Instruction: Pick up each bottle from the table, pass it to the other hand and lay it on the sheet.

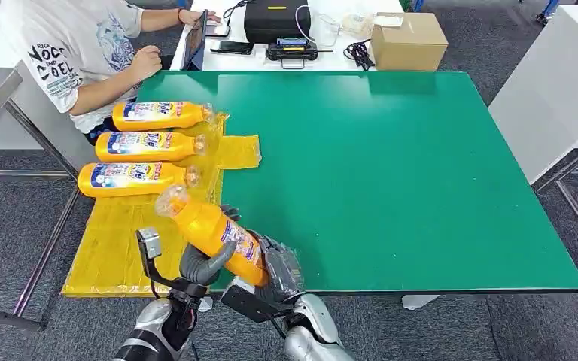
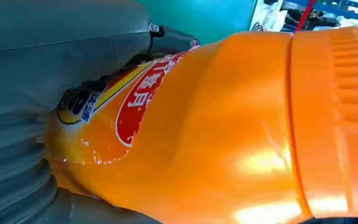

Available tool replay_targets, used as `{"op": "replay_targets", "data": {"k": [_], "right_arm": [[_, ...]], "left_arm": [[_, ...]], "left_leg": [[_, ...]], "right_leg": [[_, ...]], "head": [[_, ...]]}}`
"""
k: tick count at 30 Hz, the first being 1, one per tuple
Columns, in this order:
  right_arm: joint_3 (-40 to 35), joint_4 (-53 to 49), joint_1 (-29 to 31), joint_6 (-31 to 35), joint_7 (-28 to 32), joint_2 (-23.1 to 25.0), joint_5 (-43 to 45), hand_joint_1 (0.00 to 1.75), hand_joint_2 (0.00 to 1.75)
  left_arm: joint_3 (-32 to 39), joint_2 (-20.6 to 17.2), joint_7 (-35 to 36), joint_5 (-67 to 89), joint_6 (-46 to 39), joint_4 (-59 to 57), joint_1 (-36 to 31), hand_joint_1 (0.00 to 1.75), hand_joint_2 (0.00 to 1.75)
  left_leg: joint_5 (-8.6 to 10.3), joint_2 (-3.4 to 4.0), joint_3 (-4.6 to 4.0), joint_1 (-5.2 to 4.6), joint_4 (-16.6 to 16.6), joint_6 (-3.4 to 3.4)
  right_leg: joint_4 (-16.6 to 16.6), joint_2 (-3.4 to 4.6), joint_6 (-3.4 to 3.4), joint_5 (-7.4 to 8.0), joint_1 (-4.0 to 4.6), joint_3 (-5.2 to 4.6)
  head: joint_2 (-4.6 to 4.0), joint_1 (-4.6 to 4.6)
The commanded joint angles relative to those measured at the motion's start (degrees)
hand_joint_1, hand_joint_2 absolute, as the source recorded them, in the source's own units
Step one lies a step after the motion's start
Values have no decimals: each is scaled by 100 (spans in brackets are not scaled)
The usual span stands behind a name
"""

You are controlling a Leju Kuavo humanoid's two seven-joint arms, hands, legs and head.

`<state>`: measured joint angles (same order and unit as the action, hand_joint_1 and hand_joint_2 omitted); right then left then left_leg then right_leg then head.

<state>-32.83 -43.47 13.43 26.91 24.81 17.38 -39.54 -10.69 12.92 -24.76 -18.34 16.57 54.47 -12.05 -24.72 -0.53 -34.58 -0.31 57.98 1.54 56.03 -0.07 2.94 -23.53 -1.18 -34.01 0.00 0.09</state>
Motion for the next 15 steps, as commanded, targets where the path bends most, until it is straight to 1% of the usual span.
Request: {"op": "replay_targets", "data": {"k": [1, 2, 3, 4, 5, 6, 7, 9, 10, 12, 13, 14, 15], "right_arm": [[-287, 543, 107, -127, -83, -81, -46, 173, 175], [-271, 563, 111, -99, -77, -77, -45, 171, 175], [-256, 579, 117, -84, -87, -71, -43, 164, 175], [-246, 575, 117, -71, -92, -69, -38, 58, 175], [-145, 527, 97, 26, -104, -51, 24, 0, 175], [-84, 502, 93, 18, -129, -33, 83, 0, 0], [-57, 390, 93, -25, -117, -55, 121, 0, 0], [66, 75, 30, -89, -77, -96, 289, 0, 0], [119, -264, -46, -123, -17, -151, 379, 0, 0], [140, -883, -189, -216, -25, -260, 430, 0, 0], [139, -1258, -276, -200, 49, -306, 467, 0, 0], [134, -1449, -310, -232, 14, -343, 463, 0, 0], [118, -1692, -366, -270, -9, -379, 463, 0, 0]], "left_arm": [[-77, 56, -9, 89, -67, 55, -206, 175, 175], [-63, 57, -15, 108, -103, 25, -218, 175, 175], [-61, 56, -21, 131, -118, 9, -227, 175, 175], [-54, 53, -21, 132, -127, 7, -232, 175, 175], [-28, 52, -19, 154, -185, 20, -232, 175, 175], [-3, 50, -20, 161, -230, 42, -229, 175, 175], [21, 26, -43, 229, -323, 68, -241, 175, 175], [85, -4, -92, 365, -541, 117, -259, 175, 175], [79, -46, -217, 601, -747, 178, -266, 175, 175], [115, -89, -358, 933, -1081, 284, -270, 175, 175], [96, -126, -565, 1300, -1394, 354, -281, 175, 175], [146, -131, -563, 1302, -1395, 374, -293, 175, 175], [113, -179, -622, 1623, -1643, 405, -314, 175, 175]], "left_leg": [[-4, -7, 9, 6, 0, -7], [-8, -7, 19, 11, 2, -10], [-3, -8, 10, 5, -1, -6], [-10, -9, 25, 13, 2, -11], [-4, -9, 13, 7, -1, -8], [-10, -8, 26, 14, 0, -12], [-14, -7, 33, 17, 2, -14], [-8, -9, 18, 11, 2, -11], [-12, -6, 24, 16, 5, -14], [-6, -6, 8, 8, 4, -9], [-10, -8, 12, 13, 7, -12], [-3, -10, 2, 7, 4, -8], [-7, -10, 4, 10, 8, -11]], "right_leg": [[-3, -10, -9, -5, 7, 14], [-5, -11, -13, -9, 12, 26], [-3, -10, -8, -5, 6, 15], [-5, -14, -15, -11, 14, 33], [-5, -12, -10, -6, 8, 20], [-8, -13, -17, -10, 15, 35], [-8, -13, -20, -13, 19, 42], [-4, -13, -14, -9, 13, 26], [-4, -11, -19, -11, 18, 32], [1, -10, -12, -7, 9, 12], [2, -13, -16, -11, 14, 20], [2, -13, -10, -6, 8, 8], [3, -14, -14, -9, 11, 12]], "head": [[0, 0], [0, 0], [0, 2], [0, 0], [0, 0], [0, 0], [0, 0], [0, 0], [0, 2], [0, 0], [0, 0], [0, 2], [0, 2]]}}
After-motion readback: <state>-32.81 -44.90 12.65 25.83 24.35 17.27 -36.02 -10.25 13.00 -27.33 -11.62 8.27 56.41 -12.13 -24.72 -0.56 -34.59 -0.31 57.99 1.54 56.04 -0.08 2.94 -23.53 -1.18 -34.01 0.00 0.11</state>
